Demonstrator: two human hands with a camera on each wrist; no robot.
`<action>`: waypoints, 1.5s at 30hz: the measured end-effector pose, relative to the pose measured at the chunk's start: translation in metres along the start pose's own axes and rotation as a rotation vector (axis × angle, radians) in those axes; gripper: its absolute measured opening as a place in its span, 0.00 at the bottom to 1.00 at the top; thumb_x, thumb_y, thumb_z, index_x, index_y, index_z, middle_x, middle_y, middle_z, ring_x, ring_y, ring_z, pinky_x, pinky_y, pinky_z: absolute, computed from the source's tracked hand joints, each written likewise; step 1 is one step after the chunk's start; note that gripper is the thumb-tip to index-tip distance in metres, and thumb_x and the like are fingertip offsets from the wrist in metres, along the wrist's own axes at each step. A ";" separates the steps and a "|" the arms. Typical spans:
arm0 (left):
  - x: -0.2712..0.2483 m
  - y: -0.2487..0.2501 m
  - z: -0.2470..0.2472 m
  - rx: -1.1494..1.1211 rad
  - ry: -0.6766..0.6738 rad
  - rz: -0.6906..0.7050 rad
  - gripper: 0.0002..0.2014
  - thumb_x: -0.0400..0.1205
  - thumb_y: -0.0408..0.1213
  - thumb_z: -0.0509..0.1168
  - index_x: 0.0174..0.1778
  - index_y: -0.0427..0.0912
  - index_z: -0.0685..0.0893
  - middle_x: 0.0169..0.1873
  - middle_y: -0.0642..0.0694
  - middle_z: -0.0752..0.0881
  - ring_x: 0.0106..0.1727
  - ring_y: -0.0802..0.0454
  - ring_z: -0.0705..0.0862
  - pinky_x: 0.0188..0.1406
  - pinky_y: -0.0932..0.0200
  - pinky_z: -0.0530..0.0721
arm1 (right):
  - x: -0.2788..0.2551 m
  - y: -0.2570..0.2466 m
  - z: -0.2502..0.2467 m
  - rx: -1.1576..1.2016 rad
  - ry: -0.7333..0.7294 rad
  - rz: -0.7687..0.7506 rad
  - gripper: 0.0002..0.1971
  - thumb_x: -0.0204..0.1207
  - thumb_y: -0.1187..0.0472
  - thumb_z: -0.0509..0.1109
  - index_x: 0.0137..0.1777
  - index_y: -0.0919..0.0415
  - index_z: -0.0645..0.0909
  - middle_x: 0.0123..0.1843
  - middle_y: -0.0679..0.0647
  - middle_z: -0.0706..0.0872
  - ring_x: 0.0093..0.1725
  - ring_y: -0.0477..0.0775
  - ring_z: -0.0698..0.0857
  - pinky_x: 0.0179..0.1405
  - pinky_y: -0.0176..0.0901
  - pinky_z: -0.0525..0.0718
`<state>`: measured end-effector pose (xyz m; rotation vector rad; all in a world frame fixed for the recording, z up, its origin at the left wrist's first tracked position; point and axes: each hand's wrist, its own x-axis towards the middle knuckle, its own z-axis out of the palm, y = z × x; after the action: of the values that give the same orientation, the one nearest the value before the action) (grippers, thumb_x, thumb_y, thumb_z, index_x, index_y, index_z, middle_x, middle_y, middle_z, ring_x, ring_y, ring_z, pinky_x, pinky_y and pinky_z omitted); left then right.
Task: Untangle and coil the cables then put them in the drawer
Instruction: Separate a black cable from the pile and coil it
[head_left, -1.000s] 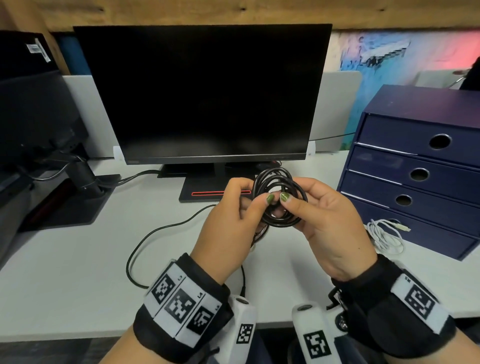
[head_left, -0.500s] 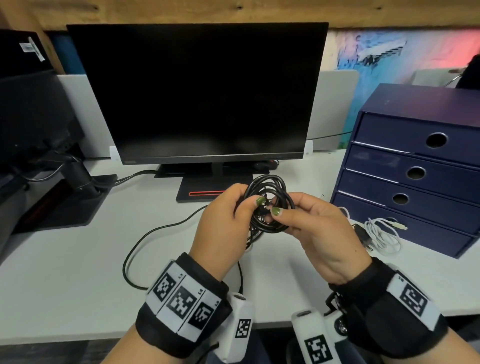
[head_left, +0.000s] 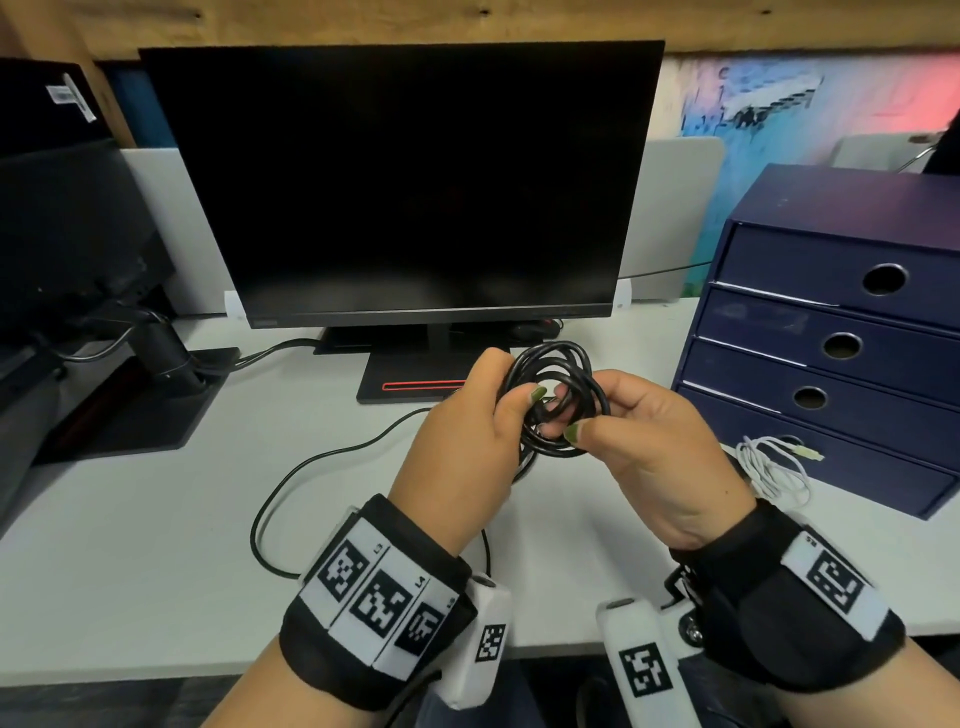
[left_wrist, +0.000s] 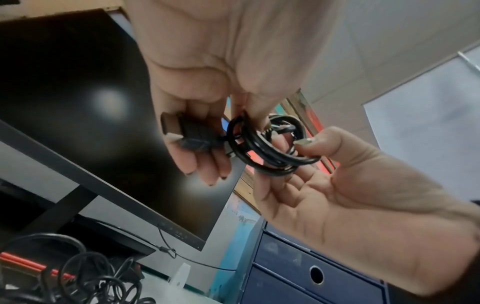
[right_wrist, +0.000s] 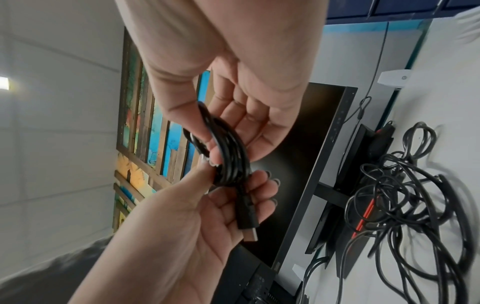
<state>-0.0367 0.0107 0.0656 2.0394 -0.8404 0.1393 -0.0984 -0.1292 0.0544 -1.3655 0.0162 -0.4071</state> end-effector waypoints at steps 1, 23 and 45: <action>0.000 0.000 0.001 -0.012 0.000 0.000 0.07 0.87 0.45 0.55 0.52 0.47 0.74 0.34 0.49 0.84 0.37 0.53 0.82 0.35 0.58 0.76 | 0.000 -0.001 0.000 -0.004 -0.010 -0.006 0.15 0.57 0.74 0.68 0.44 0.63 0.87 0.41 0.61 0.90 0.42 0.56 0.89 0.48 0.45 0.87; 0.003 -0.007 0.001 -0.300 0.015 0.083 0.07 0.80 0.44 0.61 0.51 0.50 0.80 0.42 0.52 0.88 0.45 0.54 0.87 0.48 0.45 0.86 | 0.009 -0.003 -0.008 -0.039 -0.013 -0.053 0.18 0.67 0.73 0.73 0.58 0.64 0.83 0.48 0.58 0.90 0.49 0.53 0.88 0.51 0.45 0.85; 0.014 -0.014 -0.007 -0.297 -0.013 -0.042 0.04 0.80 0.41 0.68 0.47 0.55 0.87 0.39 0.59 0.89 0.43 0.62 0.87 0.48 0.57 0.87 | 0.010 0.005 -0.013 -0.222 0.037 -0.035 0.12 0.72 0.71 0.73 0.54 0.59 0.87 0.46 0.54 0.91 0.46 0.47 0.87 0.45 0.37 0.85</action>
<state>-0.0160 0.0137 0.0656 1.7787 -0.7764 -0.0216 -0.0912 -0.1433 0.0487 -1.5790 0.0705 -0.4705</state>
